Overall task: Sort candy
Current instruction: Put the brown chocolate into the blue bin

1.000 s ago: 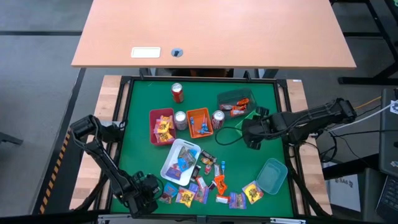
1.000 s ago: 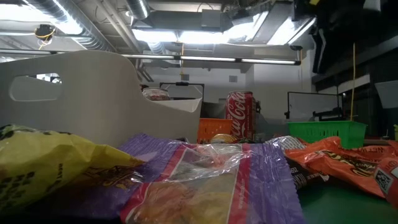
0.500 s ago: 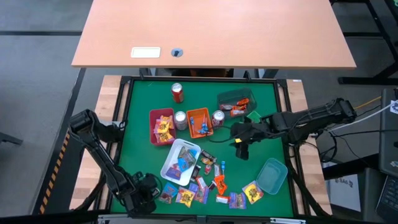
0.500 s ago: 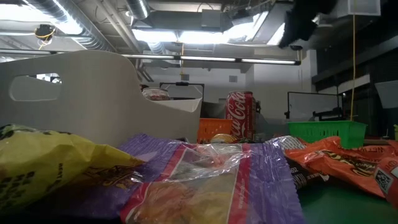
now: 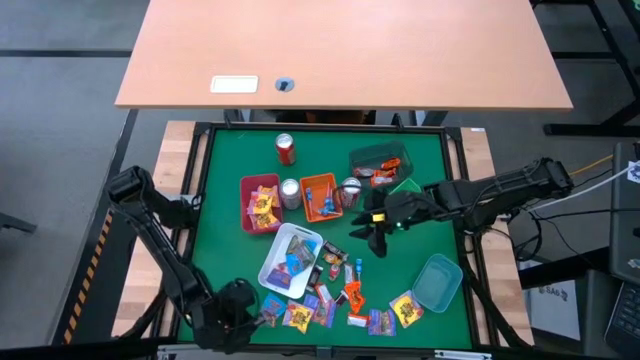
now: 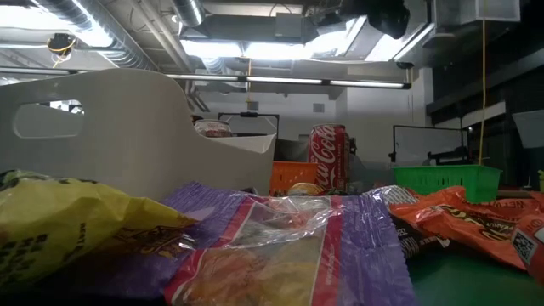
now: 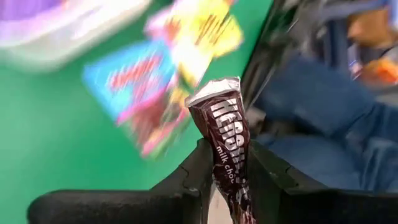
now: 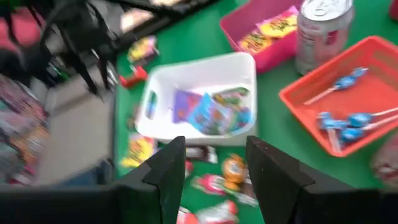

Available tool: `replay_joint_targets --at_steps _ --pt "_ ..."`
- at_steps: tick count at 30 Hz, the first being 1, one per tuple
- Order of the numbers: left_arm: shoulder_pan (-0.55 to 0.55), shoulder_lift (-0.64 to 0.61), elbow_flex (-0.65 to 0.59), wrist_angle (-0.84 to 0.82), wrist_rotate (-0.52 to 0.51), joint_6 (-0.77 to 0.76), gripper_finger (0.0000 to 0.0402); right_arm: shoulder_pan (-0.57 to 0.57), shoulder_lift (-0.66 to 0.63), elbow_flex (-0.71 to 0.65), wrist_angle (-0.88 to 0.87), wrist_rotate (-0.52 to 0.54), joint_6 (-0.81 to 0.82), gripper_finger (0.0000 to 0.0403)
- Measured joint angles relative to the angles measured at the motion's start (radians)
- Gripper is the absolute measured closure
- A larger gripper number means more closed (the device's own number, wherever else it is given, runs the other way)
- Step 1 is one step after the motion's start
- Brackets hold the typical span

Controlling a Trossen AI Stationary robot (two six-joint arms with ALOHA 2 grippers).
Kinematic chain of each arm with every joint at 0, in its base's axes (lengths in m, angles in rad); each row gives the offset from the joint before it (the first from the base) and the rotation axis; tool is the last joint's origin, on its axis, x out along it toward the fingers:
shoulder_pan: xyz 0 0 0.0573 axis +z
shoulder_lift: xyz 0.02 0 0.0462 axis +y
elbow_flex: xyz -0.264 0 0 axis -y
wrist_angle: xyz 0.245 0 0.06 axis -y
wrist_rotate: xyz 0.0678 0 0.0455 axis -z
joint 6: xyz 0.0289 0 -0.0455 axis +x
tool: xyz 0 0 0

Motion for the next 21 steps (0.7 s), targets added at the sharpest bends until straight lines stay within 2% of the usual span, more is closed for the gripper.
replay_joint_targets --at_steps 3,7,13,21 --pt "0.029 0.000 0.000 0.074 -0.085 0.097 0.0337 0.000 0.011 0.000 0.057 -0.039 0.085 0.0235" --pt "0.080 0.000 0.000 0.124 -0.141 0.233 0.0337 0.000 0.049 0.000 0.140 -0.112 0.214 0.0235" --pt "0.169 0.000 0.000 0.140 -0.147 0.368 0.0337 0.000 0.138 0.000 0.254 -0.182 0.389 0.0235" --pt "0.268 0.000 0.000 0.148 -0.171 0.499 0.0337 0.000 0.247 0.000 0.340 -0.252 0.456 0.0235"
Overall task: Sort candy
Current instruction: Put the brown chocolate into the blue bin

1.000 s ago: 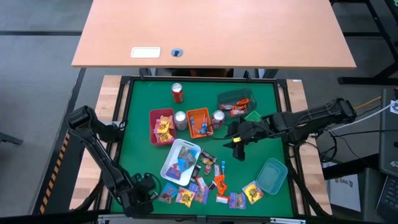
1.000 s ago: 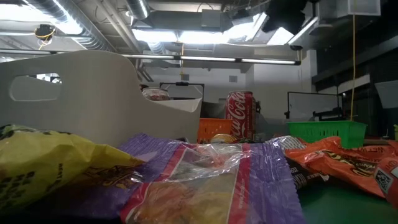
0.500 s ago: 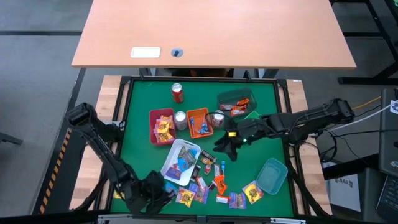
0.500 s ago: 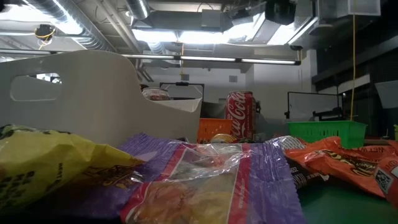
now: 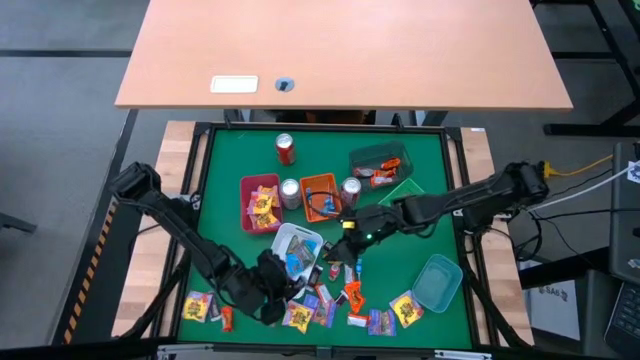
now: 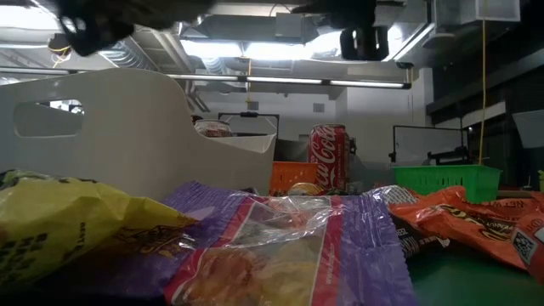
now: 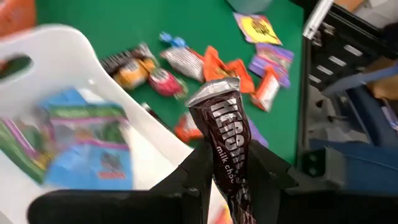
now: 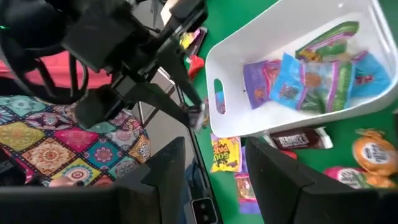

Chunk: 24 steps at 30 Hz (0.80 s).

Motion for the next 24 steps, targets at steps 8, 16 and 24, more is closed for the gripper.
replay_joint_targets --at_steps 8,16,24 --pt "0.077 0.000 0.000 0.046 -0.002 0.105 0.0337 0.000 0.075 0.000 0.100 -0.017 0.017 0.0235" --pt "0.141 0.000 0.000 0.106 -0.002 0.209 0.0337 0.000 0.108 0.000 0.132 -0.018 0.017 0.0235" --pt "0.175 0.000 0.000 0.181 0.000 0.295 0.0337 0.000 0.108 0.000 0.133 -0.018 0.018 0.0235"
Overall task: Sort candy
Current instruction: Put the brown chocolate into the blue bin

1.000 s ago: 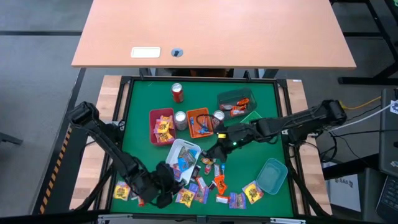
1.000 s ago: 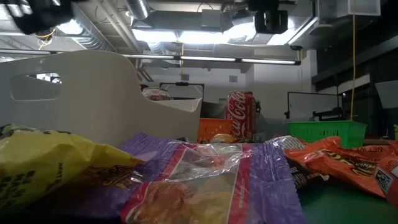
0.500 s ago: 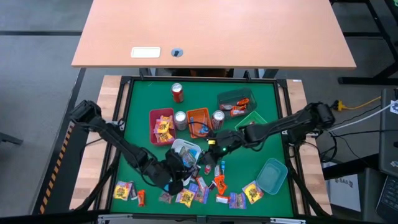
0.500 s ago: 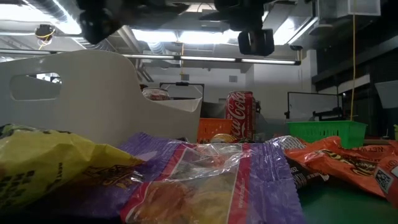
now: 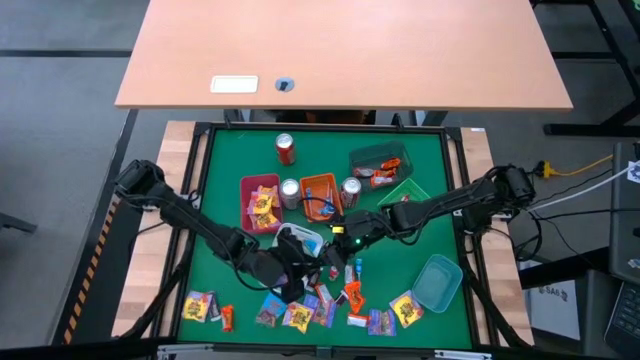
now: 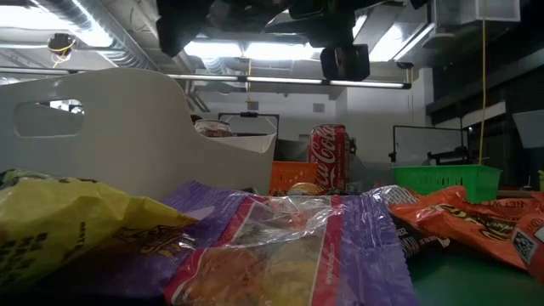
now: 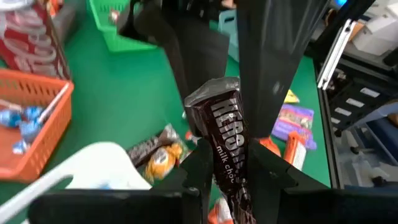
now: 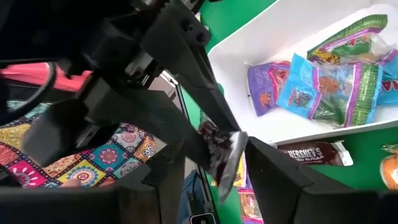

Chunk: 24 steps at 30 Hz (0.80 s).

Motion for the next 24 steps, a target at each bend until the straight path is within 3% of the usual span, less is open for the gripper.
replay_joint_targets --at_steps 10,24 --pt "0.003 0.000 0.000 0.027 0.001 0.051 0.0337 0.000 0.000 0.000 -0.008 -0.025 0.026 0.0246" --pt "0.002 0.000 0.000 0.025 0.001 0.050 0.0331 0.000 0.000 -0.001 -0.016 -0.033 0.022 0.0380"
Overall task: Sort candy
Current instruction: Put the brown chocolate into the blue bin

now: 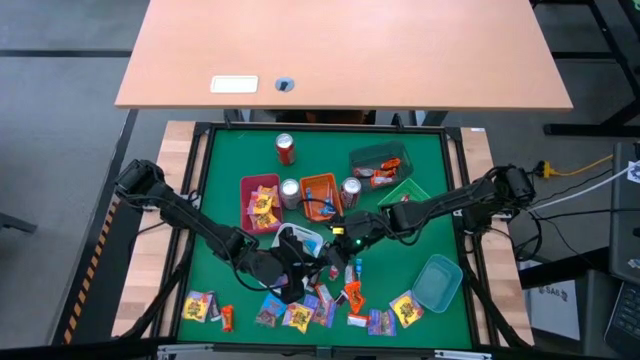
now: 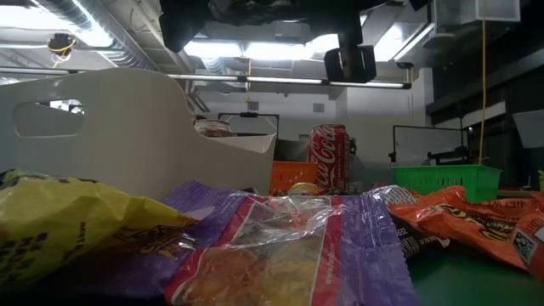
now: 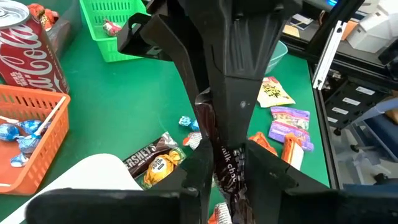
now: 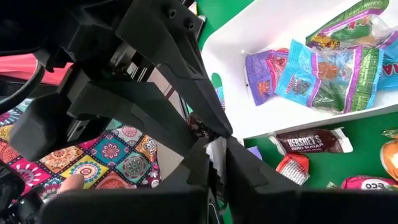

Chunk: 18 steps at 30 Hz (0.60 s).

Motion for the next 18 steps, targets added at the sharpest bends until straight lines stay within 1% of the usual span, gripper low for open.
replay_joint_targets --at_steps 4,9,13,16,18 --pt "0.000 0.000 0.000 0.003 0.000 0.000 0.0305 -0.001 0.000 0.000 0.001 -0.029 -0.003 0.0389" --pt "0.000 0.000 0.002 0.009 0.011 -0.003 0.0270 -0.003 0.000 0.000 0.002 -0.115 -0.004 0.0369" --pt "-0.002 0.000 0.001 -0.005 0.007 -0.003 0.0249 0.013 -0.001 0.000 -0.056 -0.245 -0.004 0.0367" --pt "-0.004 0.000 0.001 -0.004 0.006 -0.003 0.0242 0.043 -0.002 0.000 -0.119 -0.294 -0.004 0.0376" --pt "-0.011 0.000 0.001 -0.008 0.007 -0.003 0.0241 0.071 -0.002 0.000 -0.163 -0.303 -0.005 0.0381"
